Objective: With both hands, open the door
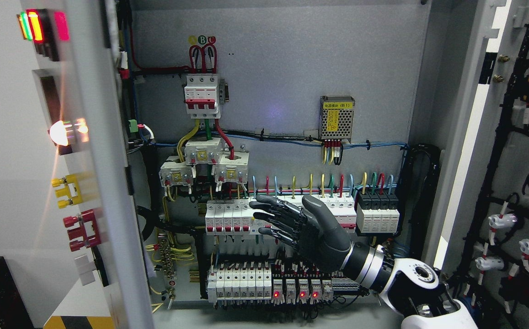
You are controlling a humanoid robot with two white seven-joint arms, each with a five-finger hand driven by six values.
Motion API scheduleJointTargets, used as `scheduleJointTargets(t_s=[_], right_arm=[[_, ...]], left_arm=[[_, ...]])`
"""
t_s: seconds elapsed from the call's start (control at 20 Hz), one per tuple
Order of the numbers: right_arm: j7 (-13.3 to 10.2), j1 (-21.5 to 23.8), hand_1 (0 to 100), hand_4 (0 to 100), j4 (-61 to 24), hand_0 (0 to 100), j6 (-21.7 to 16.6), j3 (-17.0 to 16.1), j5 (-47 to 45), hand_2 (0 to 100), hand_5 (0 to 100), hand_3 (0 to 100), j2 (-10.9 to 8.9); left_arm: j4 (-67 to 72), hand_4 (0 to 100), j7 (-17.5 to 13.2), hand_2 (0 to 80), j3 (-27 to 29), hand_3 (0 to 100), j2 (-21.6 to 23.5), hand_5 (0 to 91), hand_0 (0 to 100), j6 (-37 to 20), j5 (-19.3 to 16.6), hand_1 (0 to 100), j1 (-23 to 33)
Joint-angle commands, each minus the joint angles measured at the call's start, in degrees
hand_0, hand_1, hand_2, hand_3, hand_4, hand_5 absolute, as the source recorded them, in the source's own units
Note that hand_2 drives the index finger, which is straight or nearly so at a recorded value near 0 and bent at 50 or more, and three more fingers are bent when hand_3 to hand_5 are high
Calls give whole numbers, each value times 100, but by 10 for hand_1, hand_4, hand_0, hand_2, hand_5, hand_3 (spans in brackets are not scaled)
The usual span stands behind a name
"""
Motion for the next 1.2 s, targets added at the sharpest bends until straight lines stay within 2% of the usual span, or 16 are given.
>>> scheduleJointTargets(t_s=[0.0, 0.1, 0.3, 0.5, 0.7, 0.85, 1.15], right_arm=[[-10, 347, 0, 0, -957, 191, 7, 647, -33, 0, 0, 0, -169], [-10, 373, 0, 0, -1019, 191, -2, 901, -25, 0, 0, 0, -169], [-19, 461, 0, 0, -1291, 191, -2, 1025, -33, 0, 0, 0, -151], [-27, 514, 0, 0, -1511, 191, -2, 1420, -25, 0, 0, 0, -107], [-45, 558, 0, 0, -1546, 191, 33, 1824, -25, 0, 0, 0, 51], [-45, 567, 0, 0, -1546, 191, 51, 2105, -25, 0, 0, 0, 86], [-36, 602, 0, 0, -1494, 191, 77, 2413, -7, 0, 0, 0, 349]], left_arm=[[-1, 0, 0, 0, 0, 0, 0, 0, 0, 1, 3, 0, 158], [8, 0, 0, 0, 0, 0, 0, 0, 0, 1, -5, 0, 149], [-1, 0, 0, 0, 0, 0, 0, 0, 0, 1, -5, 0, 149], [-1, 0, 0, 0, 0, 0, 0, 0, 0, 1, -5, 0, 149], [-1, 0, 0, 0, 0, 0, 0, 0, 0, 1, 3, 0, 149], [-1, 0, 0, 0, 0, 0, 0, 0, 0, 1, 3, 0, 149], [-1, 0, 0, 0, 0, 0, 0, 0, 0, 1, 3, 0, 149]])
